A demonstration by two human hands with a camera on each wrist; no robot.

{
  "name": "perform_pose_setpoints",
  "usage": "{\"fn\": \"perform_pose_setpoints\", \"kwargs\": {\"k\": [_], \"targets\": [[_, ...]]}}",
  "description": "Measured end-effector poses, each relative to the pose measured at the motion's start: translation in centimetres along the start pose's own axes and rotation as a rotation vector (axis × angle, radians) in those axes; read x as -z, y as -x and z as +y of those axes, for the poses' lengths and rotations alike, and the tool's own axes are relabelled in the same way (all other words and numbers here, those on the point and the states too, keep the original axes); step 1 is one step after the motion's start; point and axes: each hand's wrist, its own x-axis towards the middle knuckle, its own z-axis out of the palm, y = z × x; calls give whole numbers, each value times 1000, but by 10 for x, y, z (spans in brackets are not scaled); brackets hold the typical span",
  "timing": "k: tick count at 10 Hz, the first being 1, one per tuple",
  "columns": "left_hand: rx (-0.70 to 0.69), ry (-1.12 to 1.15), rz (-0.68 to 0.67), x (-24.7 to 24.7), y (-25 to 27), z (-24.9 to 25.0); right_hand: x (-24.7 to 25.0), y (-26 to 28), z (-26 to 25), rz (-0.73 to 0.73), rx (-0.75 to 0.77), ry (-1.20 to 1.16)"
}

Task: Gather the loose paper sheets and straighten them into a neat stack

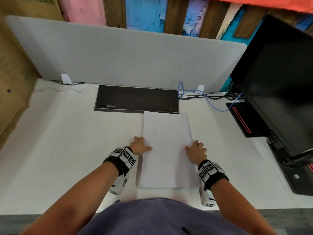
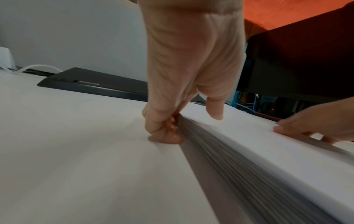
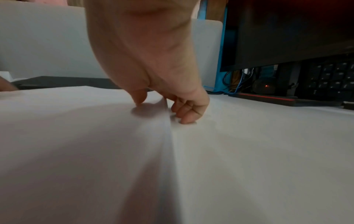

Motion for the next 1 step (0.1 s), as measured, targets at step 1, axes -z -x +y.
{"fn": "perform_pose_setpoints", "kwargs": {"k": [1], "targets": [[-24,97,26,15,0,1,24,0,4,42,-42,-171]]}}
